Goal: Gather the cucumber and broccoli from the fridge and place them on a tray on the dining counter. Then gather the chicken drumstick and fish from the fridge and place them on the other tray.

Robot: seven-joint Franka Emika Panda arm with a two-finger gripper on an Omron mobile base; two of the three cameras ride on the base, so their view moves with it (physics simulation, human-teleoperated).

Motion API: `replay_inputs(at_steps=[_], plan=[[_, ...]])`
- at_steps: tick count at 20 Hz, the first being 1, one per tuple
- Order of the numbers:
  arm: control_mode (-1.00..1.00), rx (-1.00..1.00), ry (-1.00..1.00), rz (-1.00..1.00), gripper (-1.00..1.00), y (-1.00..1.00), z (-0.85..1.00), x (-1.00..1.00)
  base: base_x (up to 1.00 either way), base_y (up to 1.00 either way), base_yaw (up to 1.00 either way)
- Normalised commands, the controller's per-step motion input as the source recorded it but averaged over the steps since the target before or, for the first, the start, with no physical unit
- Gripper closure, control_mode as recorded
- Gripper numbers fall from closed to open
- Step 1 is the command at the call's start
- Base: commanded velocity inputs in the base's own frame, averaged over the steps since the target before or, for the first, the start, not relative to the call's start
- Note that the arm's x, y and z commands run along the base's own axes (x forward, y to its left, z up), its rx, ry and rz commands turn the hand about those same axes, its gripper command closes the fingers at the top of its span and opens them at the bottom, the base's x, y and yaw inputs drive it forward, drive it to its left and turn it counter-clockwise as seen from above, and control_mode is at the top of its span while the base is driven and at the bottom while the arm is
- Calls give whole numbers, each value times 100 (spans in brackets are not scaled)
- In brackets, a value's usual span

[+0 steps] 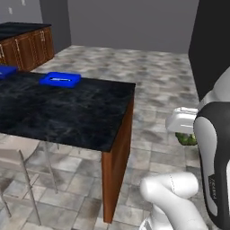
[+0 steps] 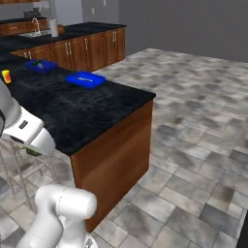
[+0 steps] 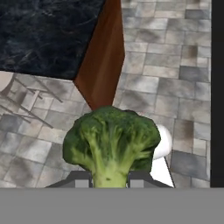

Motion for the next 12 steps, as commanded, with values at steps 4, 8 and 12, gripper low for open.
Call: replay_inputs(at_steps=[4,8,12], plan=[[100,0,0,0,100,0,0,0,40,-100,4],[100,0,0,0,100,0,0,0,51,-100,8],[100,0,0,0,100,0,0,0,63,-100,13]])
